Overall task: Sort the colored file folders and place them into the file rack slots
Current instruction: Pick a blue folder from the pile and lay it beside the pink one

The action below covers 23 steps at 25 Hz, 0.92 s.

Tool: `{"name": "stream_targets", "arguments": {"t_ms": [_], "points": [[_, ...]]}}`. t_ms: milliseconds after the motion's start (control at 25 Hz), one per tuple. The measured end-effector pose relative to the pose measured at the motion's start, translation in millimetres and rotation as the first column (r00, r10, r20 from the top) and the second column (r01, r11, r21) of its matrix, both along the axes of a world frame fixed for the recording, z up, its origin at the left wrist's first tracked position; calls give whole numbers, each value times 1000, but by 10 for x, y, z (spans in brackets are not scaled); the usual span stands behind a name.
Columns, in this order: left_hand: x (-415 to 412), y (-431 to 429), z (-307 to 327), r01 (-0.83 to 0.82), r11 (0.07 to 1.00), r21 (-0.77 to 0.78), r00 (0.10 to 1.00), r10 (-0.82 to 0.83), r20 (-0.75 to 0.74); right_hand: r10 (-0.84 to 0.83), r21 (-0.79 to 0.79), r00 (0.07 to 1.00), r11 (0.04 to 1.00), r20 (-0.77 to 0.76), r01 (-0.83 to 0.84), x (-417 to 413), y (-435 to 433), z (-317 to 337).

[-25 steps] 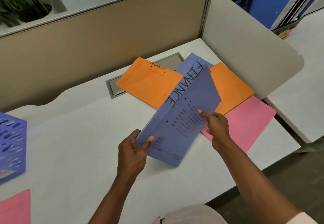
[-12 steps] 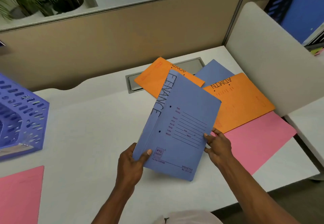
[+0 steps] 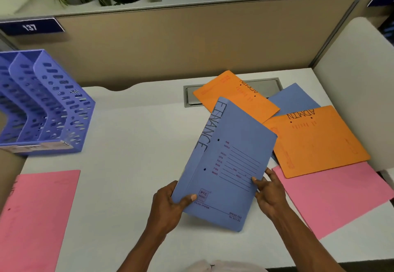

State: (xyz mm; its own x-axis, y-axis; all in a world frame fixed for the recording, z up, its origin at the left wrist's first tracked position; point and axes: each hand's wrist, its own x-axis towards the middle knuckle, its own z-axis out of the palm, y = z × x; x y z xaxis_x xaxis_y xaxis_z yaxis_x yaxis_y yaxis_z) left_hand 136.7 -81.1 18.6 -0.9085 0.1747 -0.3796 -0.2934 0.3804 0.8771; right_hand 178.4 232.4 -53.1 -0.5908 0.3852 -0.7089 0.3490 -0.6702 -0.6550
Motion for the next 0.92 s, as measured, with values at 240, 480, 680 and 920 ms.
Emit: {"name": "stream_targets", "arguments": {"t_ms": [240, 480, 680, 920], "points": [[67, -291, -59, -17, 996, -85, 1000, 15, -26, 123, 62, 992, 991, -5, -123, -126, -263, -9], [102, -689, -33, -56, 990, -128, 994, 43, -102, 208, 80, 978, 975, 13, -209, -215, -655, -6], [109, -1223, -78, -17, 957, -290, 988, -28, -150, 262, 89, 964, 960, 48, -265, -233, -1303, 15], [262, -1900, -303, -137, 951, -277, 990, 129, -48, 366, 210, 925, 901, 104, -381, -219, -2147, 19]]}}
